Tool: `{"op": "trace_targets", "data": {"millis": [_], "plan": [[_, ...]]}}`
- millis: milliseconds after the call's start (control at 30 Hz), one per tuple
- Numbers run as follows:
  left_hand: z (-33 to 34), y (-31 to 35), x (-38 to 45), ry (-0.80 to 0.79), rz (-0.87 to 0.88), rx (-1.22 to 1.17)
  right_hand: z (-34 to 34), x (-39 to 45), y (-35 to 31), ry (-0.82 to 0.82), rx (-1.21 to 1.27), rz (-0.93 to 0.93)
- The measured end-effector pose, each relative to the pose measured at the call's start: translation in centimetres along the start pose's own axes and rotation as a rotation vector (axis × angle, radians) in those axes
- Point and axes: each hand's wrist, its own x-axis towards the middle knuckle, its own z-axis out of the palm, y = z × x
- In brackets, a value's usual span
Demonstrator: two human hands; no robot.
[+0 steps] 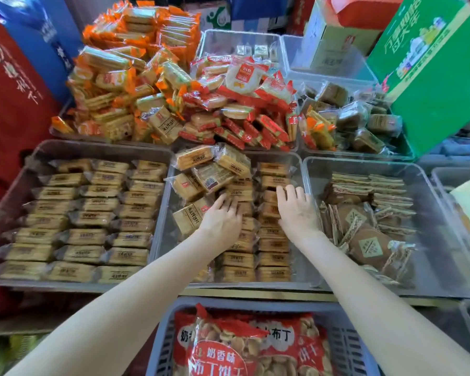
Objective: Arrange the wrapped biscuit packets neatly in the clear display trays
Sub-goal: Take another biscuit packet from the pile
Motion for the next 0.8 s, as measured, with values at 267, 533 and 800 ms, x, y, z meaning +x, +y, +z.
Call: {"op": "trace_targets", "data": {"millis": [267, 533, 800], "plan": [[-1.1, -0.2, -0.2, 0.109, -0.021, -0.079, -3.4, -0.4, 2.7, 0.023, 0.637, -0.011], [-6.7, -1.4, -2.1, 0.602, -0.071, -1.427, -8.2, -2.8, 7.7, -0.261, 1.521, -0.039], [-9.7, -3.4, -5.2, 0.609, -0.234, -1.491, -11.2, -3.8, 7.0, -0.319, 1.578, -0.095]]}}
